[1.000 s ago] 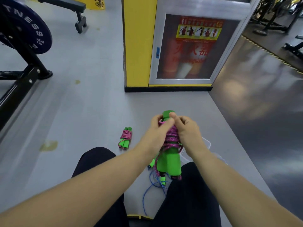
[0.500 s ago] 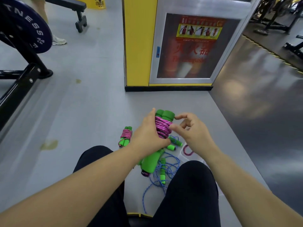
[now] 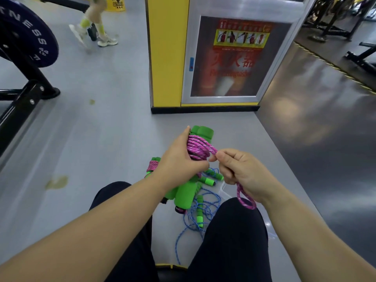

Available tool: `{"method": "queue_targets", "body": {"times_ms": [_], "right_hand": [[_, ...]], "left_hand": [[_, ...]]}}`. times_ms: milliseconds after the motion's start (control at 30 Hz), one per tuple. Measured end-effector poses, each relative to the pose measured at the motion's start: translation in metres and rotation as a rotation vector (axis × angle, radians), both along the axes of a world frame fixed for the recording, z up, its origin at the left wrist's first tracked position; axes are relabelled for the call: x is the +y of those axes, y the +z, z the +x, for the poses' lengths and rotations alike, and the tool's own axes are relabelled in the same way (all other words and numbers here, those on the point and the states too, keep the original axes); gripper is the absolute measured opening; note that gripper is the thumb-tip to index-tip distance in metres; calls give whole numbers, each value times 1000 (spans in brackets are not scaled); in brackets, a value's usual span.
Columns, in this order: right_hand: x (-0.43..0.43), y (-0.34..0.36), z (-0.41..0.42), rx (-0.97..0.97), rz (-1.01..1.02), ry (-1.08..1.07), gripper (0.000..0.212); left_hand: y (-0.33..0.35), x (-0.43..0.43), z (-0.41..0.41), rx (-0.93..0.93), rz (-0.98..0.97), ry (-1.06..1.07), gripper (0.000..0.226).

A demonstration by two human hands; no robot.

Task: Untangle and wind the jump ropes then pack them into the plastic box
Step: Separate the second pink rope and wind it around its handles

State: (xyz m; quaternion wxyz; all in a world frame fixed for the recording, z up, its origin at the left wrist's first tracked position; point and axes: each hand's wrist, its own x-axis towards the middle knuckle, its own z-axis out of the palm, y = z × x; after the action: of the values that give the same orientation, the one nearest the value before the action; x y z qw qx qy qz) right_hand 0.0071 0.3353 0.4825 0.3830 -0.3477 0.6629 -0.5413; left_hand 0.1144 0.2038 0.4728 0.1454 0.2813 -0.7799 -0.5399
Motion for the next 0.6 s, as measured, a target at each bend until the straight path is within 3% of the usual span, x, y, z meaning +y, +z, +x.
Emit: {"method": "queue_targets", "body": {"times_ms": [167, 367, 433, 500, 600], "right_hand": [[8, -2, -12, -32, 28, 90, 32], [-3, -21, -4, -215, -91, 94, 37], [-5, -29, 5, -288, -79, 76, 50], [-6, -28, 10, -316, -44, -13, 46], [-8, -24, 11, -149, 12, -121, 36]], "left_hand": [[12, -5, 15, 127, 530, -194, 85], [-1, 2, 13, 282, 849, -280, 84], [-9, 5, 12, 339, 918, -241, 74], [-13, 5, 15, 314, 898, -222, 54], [-10, 1, 20, 166, 830, -182, 37]]}}
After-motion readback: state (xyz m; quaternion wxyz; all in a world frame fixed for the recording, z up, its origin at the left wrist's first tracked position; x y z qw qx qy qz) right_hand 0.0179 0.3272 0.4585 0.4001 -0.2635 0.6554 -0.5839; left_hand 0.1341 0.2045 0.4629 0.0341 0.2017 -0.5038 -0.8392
